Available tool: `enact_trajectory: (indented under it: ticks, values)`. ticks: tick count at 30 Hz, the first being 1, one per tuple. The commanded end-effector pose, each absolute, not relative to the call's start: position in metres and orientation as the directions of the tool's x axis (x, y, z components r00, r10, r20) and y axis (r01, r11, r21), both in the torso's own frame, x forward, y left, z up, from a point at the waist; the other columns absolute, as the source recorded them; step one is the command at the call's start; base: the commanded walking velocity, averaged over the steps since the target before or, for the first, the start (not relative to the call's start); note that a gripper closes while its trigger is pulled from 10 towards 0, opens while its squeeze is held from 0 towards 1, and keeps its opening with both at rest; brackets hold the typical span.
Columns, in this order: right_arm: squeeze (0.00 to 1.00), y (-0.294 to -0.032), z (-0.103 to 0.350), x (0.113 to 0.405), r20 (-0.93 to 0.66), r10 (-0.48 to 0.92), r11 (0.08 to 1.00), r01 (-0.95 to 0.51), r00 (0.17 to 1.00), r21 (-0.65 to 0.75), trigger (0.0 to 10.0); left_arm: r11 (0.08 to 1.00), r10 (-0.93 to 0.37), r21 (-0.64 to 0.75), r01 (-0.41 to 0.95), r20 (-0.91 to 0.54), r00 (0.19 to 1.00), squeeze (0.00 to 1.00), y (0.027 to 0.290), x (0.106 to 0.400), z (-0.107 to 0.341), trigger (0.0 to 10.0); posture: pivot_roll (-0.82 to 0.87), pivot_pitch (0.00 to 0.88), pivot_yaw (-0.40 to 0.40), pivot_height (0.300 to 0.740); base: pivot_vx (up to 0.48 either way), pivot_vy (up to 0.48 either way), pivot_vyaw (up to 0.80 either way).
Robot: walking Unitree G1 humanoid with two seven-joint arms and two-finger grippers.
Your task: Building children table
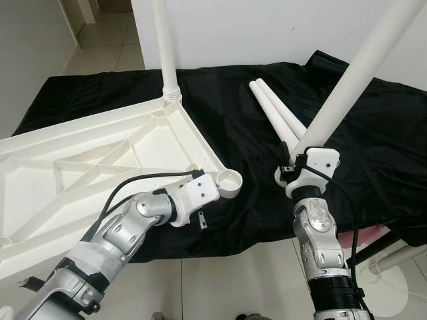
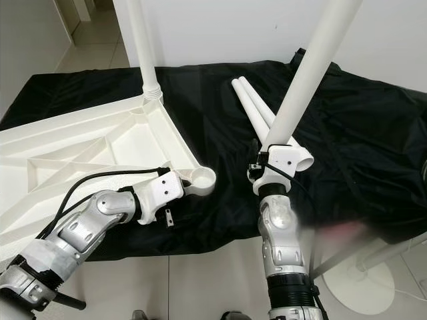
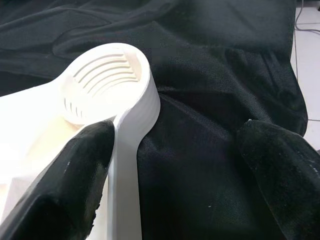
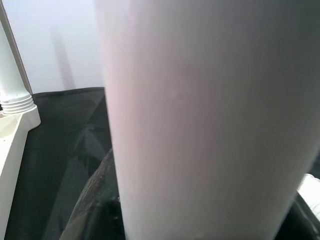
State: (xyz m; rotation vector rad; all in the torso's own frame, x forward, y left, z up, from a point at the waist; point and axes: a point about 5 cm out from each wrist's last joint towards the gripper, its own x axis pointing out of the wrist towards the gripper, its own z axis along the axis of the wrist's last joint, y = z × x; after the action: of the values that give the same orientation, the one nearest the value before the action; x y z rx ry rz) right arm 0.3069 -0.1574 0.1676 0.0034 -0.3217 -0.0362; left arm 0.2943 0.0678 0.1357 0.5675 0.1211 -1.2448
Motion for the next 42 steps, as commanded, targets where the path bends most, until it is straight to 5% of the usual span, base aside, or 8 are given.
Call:
enact_trajectory:
  ticks: [1,32,42]
  values:
    - [0.00,-0.155,0.168,0.308,0.319,-0.027,1.000,0.028,0.947,0.001,10.0,0.080,-0.864,0.286,0.955,-0.458,0.209,0.00,0.065,0.288,0.128,10.0,-0.11,0.065,0.042,0.740,0.000,0.000,0.00]
    - [0.00,-0.159,0.169,0.307,0.323,-0.055,0.998,0.057,0.945,0.005,10.0,-0.063,-0.909,0.256,0.965,-0.414,0.050,0.00,-0.007,0.258,0.114,10.0,-0.13,0.094,0.060,0.740,0.000,0.000,0.00]
    - [0.00,-0.160,0.169,0.306,0.323,-0.053,0.999,0.054,0.945,0.006,10.0,0.079,-0.904,0.255,0.964,-0.388,0.177,0.00,0.025,0.289,0.128,10.0,-0.12,0.094,0.057,0.740,0.000,0.000,0.00]
